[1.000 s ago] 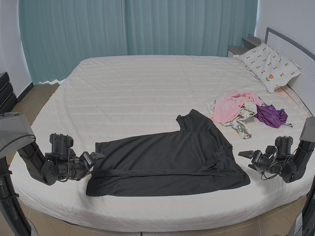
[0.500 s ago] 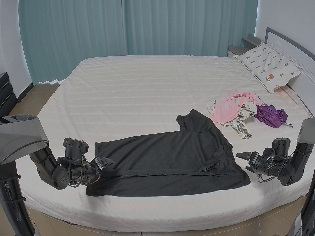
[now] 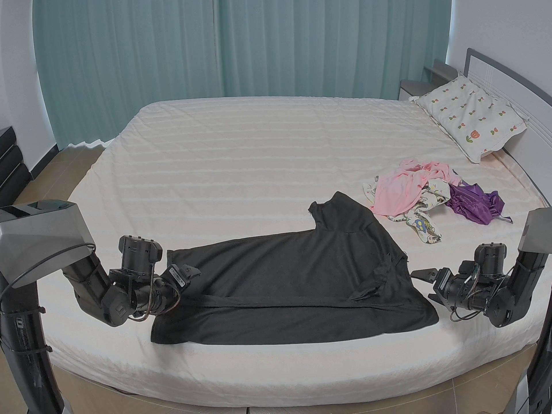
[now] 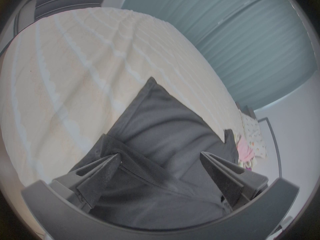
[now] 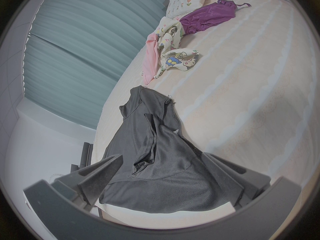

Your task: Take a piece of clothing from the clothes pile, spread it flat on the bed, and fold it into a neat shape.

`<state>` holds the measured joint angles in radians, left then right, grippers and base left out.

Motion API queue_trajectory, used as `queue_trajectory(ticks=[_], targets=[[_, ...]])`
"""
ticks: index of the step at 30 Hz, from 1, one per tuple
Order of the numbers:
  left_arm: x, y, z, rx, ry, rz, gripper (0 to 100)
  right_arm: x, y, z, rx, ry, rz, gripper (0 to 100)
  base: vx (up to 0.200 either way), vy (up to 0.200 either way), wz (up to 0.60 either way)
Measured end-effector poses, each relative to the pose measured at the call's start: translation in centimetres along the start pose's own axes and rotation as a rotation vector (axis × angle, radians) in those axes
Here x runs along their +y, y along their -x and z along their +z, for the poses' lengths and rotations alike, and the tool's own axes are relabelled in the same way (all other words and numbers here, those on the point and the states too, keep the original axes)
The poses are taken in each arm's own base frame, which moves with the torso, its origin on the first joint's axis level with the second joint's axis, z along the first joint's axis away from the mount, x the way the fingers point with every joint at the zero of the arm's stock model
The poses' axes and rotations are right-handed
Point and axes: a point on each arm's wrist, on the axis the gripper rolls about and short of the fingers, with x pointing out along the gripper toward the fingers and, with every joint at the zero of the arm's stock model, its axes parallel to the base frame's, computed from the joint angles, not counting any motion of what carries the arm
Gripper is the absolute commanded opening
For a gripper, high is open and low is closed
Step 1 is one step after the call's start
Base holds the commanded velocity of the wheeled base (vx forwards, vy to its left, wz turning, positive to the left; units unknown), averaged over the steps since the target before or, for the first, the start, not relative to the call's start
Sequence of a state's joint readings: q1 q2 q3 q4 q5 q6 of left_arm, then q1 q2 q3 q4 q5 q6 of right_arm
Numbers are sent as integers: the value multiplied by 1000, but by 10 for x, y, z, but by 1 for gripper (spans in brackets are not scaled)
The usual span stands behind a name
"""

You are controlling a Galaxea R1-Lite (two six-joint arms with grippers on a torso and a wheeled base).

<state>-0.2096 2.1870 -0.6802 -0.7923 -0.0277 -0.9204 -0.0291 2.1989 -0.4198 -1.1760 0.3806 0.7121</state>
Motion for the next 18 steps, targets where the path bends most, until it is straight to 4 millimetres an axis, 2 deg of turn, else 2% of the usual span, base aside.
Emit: queue_trajectory(ticks=[6,10,18], targets=[[-8,-20,15,-130,60,-39,100,0,0,0,0,0,0,100,0,0,0],[-5,-27,24,-194,107,-56,100,0,0,0,1,0,-1,100,0,0,0],[-1,-15,41,-210,176,-96,100,-1,0,0,1,-1,-2,100,0,0,0]])
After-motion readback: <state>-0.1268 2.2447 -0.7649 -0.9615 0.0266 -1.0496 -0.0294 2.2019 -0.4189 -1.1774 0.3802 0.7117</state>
